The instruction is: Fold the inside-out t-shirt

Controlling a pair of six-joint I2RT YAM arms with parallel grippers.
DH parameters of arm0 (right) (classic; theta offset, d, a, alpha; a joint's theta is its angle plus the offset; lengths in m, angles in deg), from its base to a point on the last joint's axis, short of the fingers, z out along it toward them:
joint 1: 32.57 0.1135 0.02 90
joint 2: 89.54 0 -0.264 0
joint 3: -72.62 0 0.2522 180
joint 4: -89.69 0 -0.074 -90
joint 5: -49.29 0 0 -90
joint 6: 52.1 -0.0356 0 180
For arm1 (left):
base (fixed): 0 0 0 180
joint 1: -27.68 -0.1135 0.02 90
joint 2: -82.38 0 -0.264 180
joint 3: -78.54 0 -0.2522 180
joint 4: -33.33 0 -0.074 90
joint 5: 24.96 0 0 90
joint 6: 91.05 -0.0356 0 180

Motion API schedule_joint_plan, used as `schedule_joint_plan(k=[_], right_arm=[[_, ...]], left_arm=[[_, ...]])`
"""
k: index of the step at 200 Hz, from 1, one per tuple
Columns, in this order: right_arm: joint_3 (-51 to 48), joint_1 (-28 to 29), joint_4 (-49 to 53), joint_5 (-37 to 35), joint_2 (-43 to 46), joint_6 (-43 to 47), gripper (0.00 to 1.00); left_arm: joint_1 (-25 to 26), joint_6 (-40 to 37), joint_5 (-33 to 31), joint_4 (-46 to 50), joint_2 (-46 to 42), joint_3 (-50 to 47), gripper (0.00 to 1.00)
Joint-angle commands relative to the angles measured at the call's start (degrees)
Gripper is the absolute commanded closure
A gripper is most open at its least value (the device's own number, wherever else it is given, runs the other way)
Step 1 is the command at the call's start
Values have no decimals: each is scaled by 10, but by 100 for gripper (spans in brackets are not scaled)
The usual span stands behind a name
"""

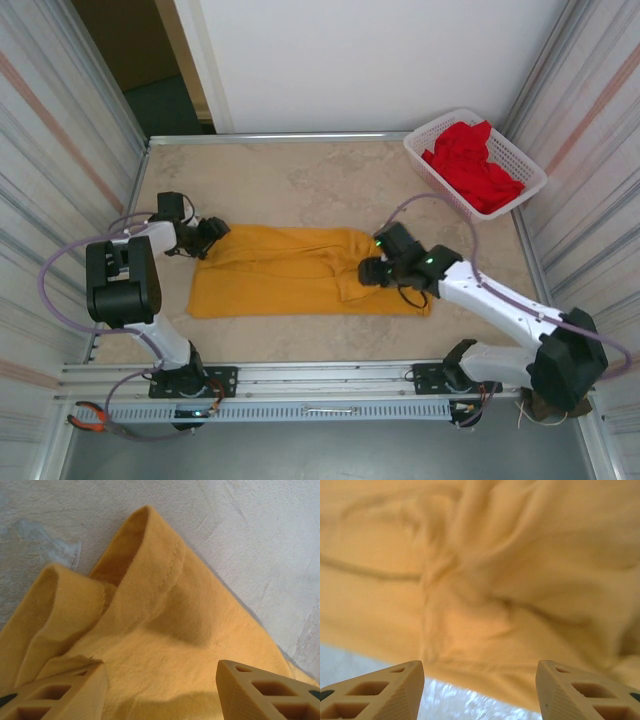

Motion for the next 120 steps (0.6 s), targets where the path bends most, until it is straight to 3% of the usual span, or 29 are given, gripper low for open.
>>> schedule_joint_plan(k=[1,32,82,92,106,115,120], right_arm=[[24,-90,-13,-11,-28,13,36],[106,-174,-44,7,-178,61,31],[184,-199,-81,64,-335,82,39],[189,-205,-90,75,-352,78,51],[189,-218,-103,94,-363,71,84],[190,-228,-109,99,-363,68,100],[192,-235,-109,99,-363,67,100]], left_arm=[[2,-11,-14,17,-8,13,40],[2,-12,-16,19,-4,15,40],[2,-18,-22,23,7,17,40],[2,-19,-23,23,9,16,40],[2,-18,-27,24,12,16,40],[2,-17,-29,26,15,17,40],[1,-18,-31,27,15,18,40]])
